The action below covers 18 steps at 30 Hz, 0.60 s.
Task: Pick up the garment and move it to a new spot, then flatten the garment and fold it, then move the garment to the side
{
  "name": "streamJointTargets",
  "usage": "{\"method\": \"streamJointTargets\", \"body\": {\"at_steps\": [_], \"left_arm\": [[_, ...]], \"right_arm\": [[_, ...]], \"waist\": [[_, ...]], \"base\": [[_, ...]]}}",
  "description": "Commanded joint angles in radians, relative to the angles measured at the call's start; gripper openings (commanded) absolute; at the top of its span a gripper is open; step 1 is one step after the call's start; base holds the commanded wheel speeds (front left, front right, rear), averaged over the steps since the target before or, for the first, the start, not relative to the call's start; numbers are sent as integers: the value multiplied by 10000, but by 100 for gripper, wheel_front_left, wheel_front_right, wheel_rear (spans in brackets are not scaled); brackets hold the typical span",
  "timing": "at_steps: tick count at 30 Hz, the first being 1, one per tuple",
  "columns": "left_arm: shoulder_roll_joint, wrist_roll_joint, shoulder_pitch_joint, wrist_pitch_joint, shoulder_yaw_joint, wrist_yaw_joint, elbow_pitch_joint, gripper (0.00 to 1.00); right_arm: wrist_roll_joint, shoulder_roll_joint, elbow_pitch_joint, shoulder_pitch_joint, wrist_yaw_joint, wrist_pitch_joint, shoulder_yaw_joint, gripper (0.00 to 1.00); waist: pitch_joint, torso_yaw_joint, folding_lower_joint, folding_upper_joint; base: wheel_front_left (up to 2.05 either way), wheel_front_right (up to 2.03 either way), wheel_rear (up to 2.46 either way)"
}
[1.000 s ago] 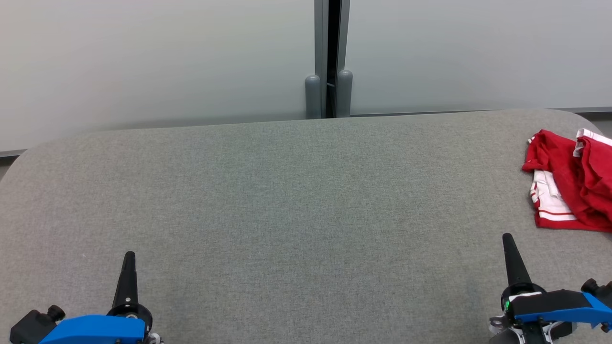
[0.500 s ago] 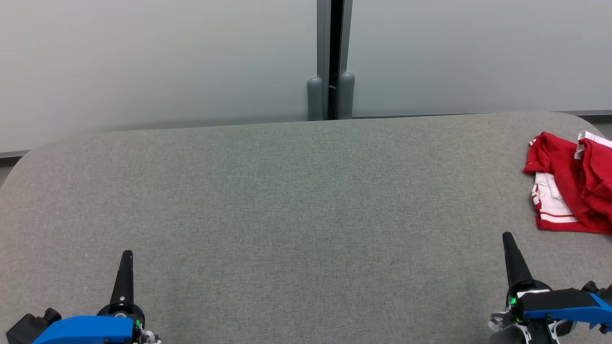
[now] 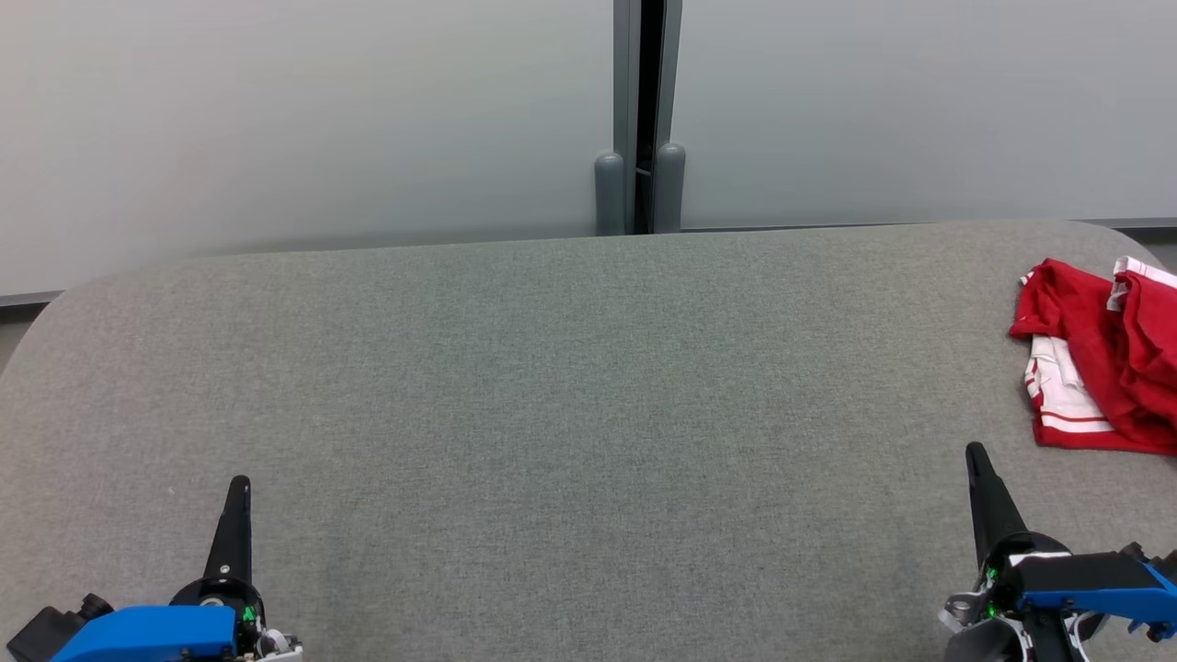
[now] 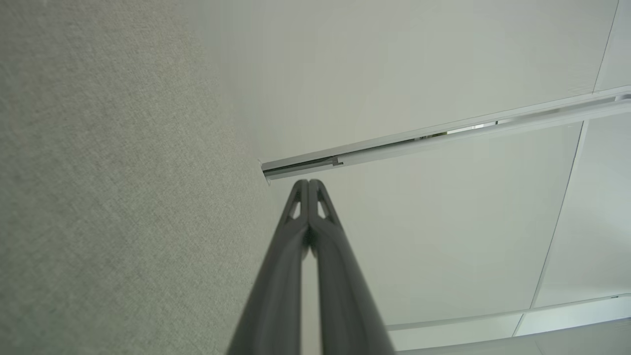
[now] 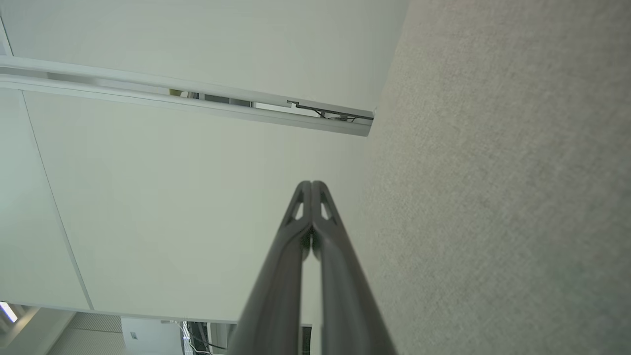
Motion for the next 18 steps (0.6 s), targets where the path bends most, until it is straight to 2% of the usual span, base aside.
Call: {"method": "streamJointTargets", "body": {"at_steps": [1,18], "left_arm": [[68,-193,-145,49,65,-60,-30,0],[75,-1461,-189,390,215,-205,18,0]], "right_arm": [[207,39,-24,-160,1,75,-40,0],[1496,80,28,-236,1,428,-144,0]], "waist": [[-5,5,0,0],[-79,66,-1,0]], "base": [[0,0,0],[0,0,0]]}}
